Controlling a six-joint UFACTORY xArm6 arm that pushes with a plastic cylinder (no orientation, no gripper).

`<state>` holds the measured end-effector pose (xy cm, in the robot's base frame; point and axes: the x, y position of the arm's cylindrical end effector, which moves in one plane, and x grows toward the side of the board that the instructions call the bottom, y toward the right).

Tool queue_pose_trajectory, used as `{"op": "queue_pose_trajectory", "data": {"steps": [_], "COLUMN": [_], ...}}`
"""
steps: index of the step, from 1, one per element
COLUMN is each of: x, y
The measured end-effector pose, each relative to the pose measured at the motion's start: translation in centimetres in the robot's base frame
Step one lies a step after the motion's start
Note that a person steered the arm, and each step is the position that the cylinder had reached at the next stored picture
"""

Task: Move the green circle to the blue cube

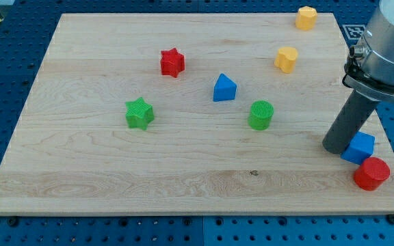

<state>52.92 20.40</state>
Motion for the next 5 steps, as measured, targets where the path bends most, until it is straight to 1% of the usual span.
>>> {"op": "queue_pose_trajectory", "data": {"steps": [1,2,3,4,5], "x": [0.0,-0.5,-5.1,-5.9,-5.8], "y": [-5.2,-13.6,-16.1,-15.9,-14.3]}}
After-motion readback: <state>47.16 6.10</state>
